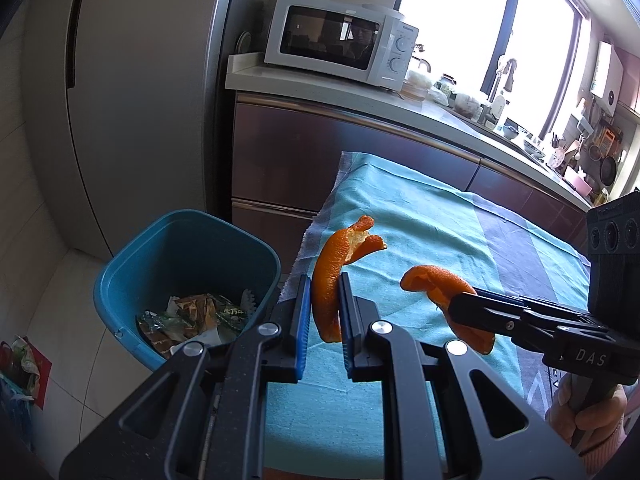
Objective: Collect trash
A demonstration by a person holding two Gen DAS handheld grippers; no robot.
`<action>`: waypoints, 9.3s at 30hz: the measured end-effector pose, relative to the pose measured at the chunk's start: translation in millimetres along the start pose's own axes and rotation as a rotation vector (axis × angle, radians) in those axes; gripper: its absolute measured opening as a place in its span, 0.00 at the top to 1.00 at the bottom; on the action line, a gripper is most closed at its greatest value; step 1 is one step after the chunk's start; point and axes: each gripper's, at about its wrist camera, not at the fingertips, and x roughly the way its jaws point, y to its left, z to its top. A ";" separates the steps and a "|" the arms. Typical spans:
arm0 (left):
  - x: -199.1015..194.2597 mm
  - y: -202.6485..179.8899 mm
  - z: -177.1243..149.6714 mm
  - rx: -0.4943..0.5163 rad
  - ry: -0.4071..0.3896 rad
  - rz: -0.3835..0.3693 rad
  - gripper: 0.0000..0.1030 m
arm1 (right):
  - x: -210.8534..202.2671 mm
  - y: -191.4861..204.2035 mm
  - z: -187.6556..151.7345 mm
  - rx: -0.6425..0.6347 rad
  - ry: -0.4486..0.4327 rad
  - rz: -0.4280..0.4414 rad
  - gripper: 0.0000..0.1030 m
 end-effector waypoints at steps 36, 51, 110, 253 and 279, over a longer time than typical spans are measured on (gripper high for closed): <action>-3.4 21.7 -1.7 -0.052 -0.003 0.048 0.87 | 21.9 13.2 10.4 -0.025 0.036 0.031 0.85; -1.1 34.1 -1.3 -0.074 -0.005 0.069 0.86 | 34.4 14.7 14.9 -0.033 0.057 0.048 0.85; 79.5 122.9 -13.1 -0.205 0.123 0.225 0.83 | 170.6 52.1 42.1 -0.054 0.296 -0.050 0.83; -56.7 -170.5 -70.2 0.240 -0.475 0.026 0.05 | -224.5 -11.7 -116.2 -0.045 -0.652 -0.817 0.07; -57.1 -172.1 -68.9 0.245 -0.481 0.025 0.05 | -225.5 -10.5 -115.2 -0.042 -0.660 -0.821 0.07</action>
